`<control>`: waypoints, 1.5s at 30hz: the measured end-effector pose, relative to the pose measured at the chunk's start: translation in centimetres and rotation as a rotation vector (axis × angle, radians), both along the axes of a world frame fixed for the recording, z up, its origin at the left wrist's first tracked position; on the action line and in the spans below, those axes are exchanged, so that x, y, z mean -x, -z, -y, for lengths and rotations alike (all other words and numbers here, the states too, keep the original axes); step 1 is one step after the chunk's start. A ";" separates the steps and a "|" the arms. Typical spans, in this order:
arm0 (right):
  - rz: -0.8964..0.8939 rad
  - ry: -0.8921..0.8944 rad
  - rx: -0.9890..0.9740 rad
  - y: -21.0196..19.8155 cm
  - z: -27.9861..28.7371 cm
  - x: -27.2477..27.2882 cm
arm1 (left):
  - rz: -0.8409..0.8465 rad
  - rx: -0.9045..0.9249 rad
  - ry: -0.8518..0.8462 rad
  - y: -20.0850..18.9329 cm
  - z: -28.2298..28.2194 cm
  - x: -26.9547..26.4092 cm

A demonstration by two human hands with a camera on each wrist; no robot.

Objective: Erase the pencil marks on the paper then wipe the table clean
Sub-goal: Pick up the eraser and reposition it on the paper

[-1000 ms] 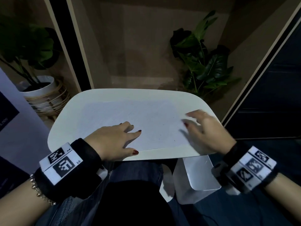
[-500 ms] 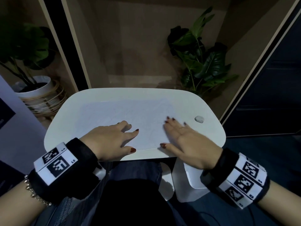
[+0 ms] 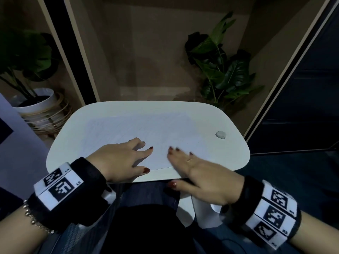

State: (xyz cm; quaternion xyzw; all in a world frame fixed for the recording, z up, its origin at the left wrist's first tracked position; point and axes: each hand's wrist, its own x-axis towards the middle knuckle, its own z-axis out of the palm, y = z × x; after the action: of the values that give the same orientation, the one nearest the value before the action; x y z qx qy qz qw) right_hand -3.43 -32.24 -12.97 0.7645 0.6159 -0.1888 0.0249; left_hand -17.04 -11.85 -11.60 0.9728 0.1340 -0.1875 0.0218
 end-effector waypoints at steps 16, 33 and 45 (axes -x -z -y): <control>-0.099 0.118 -0.039 1.6 -0.9 -1.5 | -0.018 0.009 0.002 -0.3 -0.1 0.1; -0.168 0.196 0.124 -0.8 -4.5 -4.2 | -0.036 0.012 0.013 -0.4 -0.2 -0.1; 0.120 0.474 0.168 -2.4 -9.6 -5.7 | -0.040 0.004 0.002 -0.8 -0.3 -0.4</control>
State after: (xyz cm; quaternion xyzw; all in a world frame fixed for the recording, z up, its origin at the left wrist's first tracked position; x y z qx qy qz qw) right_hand 2.30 -22.66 -10.61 0.8926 0.3990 -0.1942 0.0798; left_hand -16.69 -11.54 -10.75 0.9690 0.1332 -0.2072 0.0209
